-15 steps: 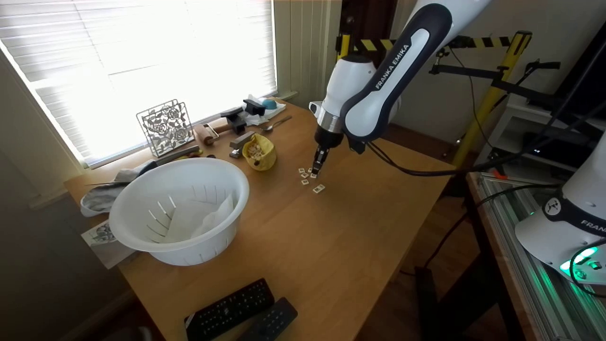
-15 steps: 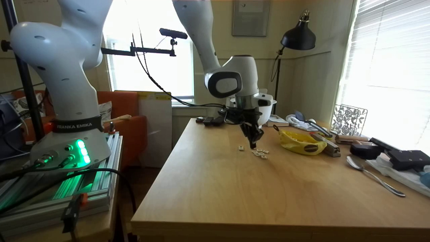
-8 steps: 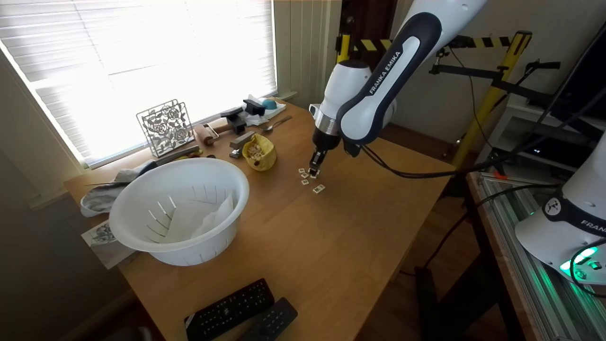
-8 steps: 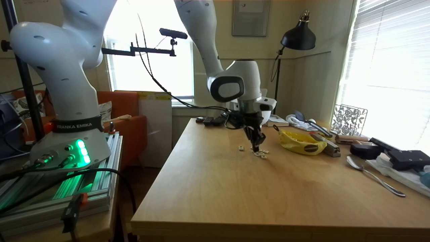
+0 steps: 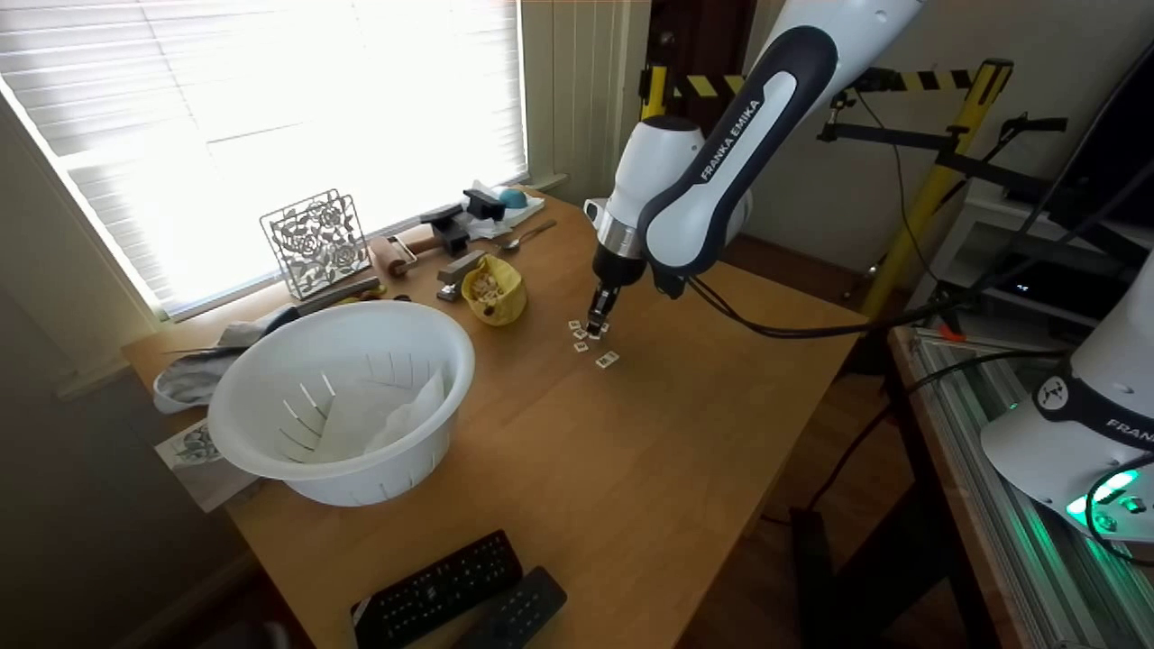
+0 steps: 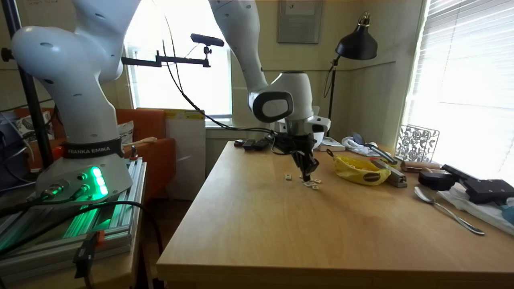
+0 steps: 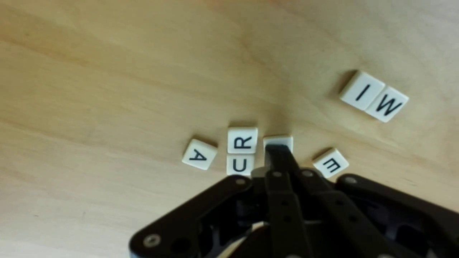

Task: Create the word 'Mice' with the tiles.

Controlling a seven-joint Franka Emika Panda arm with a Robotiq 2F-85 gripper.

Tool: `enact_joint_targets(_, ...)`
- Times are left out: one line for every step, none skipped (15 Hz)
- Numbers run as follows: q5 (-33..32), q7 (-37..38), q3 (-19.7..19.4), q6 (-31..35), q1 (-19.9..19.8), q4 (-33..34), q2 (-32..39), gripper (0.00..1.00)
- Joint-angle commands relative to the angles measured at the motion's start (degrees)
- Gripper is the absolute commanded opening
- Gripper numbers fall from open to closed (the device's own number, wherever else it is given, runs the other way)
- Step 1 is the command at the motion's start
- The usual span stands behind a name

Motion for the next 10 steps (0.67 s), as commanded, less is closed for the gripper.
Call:
enact_joint_targets(-1.3,-6.3,3.8,-0.2,-3.4,-1.2,0.6,0.0)
enact_joint_targets(-1.3,-8.2,4.9,0.1,-4.4,-1.6,0.5,0.0)
enact_joint_targets(-1.4,-10.4,6.4,0.0,-5.8,-2.1,0.4,0.0)
enact_joint_targets(-1.5,-12.3,7.5,-0.3,-6.8,-2.4,0.3,0.0)
enact_joint_targets(-1.9,-13.7,7.9,-0.3,-7.4,-3.0,0.1,0.0)
enact_joint_targets(-2.1,-15.3,8.5,-0.5,-8.2,-3.3,0.1,0.0)
enact_joint_targets(-2.4,-16.4,8.8,-0.5,-8.8,-3.6,0.0,0.0)
enact_joint_targets(-2.8,-17.3,8.9,-0.6,-9.1,-4.0,-0.3,0.0)
enact_joint_targets(-3.4,-18.1,8.8,-0.7,-9.3,-4.2,-0.4,0.0)
enact_joint_targets(-3.8,-18.8,8.7,-0.7,-9.4,-4.6,-0.5,0.0)
